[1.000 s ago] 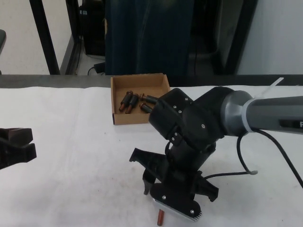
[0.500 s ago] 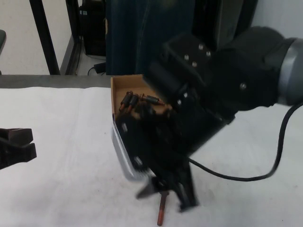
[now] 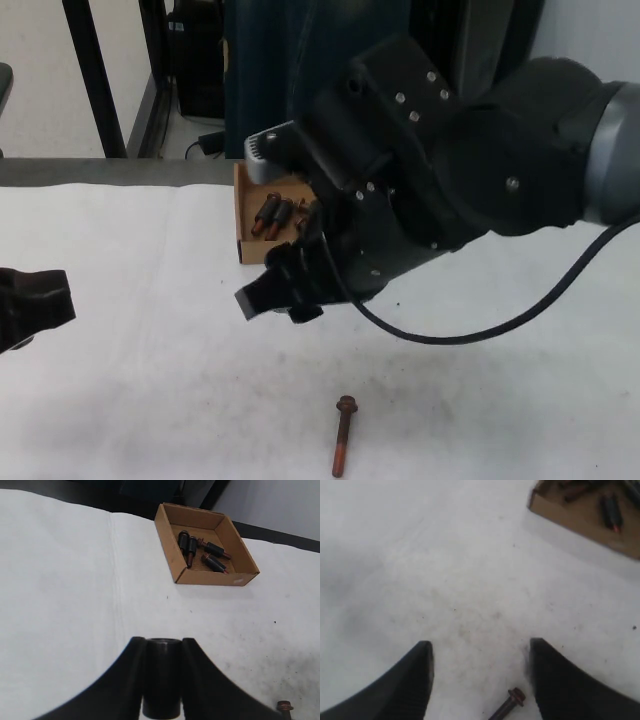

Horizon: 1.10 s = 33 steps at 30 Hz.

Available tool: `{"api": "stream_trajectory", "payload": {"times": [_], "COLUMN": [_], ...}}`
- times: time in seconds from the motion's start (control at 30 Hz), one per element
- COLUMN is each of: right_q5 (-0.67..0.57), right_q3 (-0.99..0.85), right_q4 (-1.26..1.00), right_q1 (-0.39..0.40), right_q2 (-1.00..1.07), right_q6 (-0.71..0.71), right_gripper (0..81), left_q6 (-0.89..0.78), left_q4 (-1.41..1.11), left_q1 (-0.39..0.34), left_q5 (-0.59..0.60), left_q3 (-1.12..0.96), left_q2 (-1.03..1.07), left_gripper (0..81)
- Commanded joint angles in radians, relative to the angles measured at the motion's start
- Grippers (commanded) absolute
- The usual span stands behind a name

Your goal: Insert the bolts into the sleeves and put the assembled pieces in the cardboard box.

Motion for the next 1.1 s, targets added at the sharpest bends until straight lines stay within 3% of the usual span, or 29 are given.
{"api": "stream_trajectory", "payload": {"times": [0.0, 0.17, 0.33, 0.73, 1.07], "right_q5": [0.060, 0.032, -0.006, -0.055, -0.039], "right_q3": [0.018, 0.017, 0.023, 0.115, 0.160], "right_q4": [0.041, 0.064, 0.076, 0.124, 0.037], "right_q1": [0.002, 0.002, -0.002, 0.010, 0.016], "right_q2": [0.040, 0.109, 0.121, 0.146, 0.168], "right_q6": [0.291, 0.496, 0.598, 0.714, 0.686], "right_gripper": [54.3, 54.3, 54.3, 54.3, 54.3], "left_q6": [-0.008, -0.008, -0.008, -0.008, -0.008], "left_q4": [-0.018, -0.018, -0.018, -0.018, -0.018], "left_q1": [0.001, 0.001, 0.001, 0.001, 0.001], "left_q5": [0.007, 0.007, 0.007, 0.007, 0.007], "left_q3": [-0.002, -0.002, -0.002, -0.002, -0.002], "left_q2": [-0.011, -0.011, -0.011, -0.009, -0.009], "left_gripper": [0.8, 0.8, 0.8, 0.8, 0.8]}}
